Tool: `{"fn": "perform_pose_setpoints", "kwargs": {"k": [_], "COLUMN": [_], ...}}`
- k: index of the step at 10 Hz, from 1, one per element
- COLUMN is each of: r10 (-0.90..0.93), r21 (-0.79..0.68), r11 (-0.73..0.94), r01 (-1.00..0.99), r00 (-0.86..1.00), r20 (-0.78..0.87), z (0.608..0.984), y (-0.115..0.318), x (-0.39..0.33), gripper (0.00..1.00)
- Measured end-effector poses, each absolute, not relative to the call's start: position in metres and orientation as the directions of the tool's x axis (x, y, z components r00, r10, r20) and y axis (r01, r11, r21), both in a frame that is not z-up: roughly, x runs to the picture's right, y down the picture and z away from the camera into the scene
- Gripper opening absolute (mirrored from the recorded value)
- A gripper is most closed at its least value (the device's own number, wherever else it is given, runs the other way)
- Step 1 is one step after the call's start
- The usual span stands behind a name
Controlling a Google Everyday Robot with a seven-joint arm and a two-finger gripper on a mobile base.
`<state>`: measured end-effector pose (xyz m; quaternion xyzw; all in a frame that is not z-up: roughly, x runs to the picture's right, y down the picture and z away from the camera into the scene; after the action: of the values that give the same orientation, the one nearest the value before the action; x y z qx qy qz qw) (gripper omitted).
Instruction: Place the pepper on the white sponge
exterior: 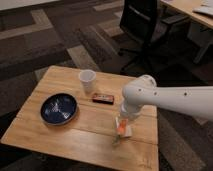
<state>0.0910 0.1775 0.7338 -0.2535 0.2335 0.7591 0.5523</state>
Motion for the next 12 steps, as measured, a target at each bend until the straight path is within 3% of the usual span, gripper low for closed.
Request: {"fn": "perform_pose_setpoints", "kwargs": {"k": [3, 4, 7, 8, 11, 12], "r10": [0.708, 0.708, 0.708, 0.708, 0.709, 0.709], "r21": [0.068, 0.068, 0.069, 0.068, 0.069, 0.068], "r11": [-0.293, -0.293, -0.293, -0.293, -0.291, -0.291], "r01": [-0.954, -0.954, -0.954, -0.954, -0.954, -0.954], "r00": [-0.264, -0.265, -0.265, -0.264, -0.264, -0.263], "r20": [-0.654, -0.654, -0.654, -0.654, -0.654, -0.654], "z": [0.7424, 0.7423, 0.7425, 0.7426, 0.7429, 0.7433], "y": [0.1802, 0.1803, 0.1804, 0.1803, 0.1805, 0.1808], "x": [0.0905, 0.0907, 0.0909, 0.0908, 0.0914, 0.0911], "gripper": [0.01, 0.06, 0.38, 0.53, 0.79, 0.8]}}
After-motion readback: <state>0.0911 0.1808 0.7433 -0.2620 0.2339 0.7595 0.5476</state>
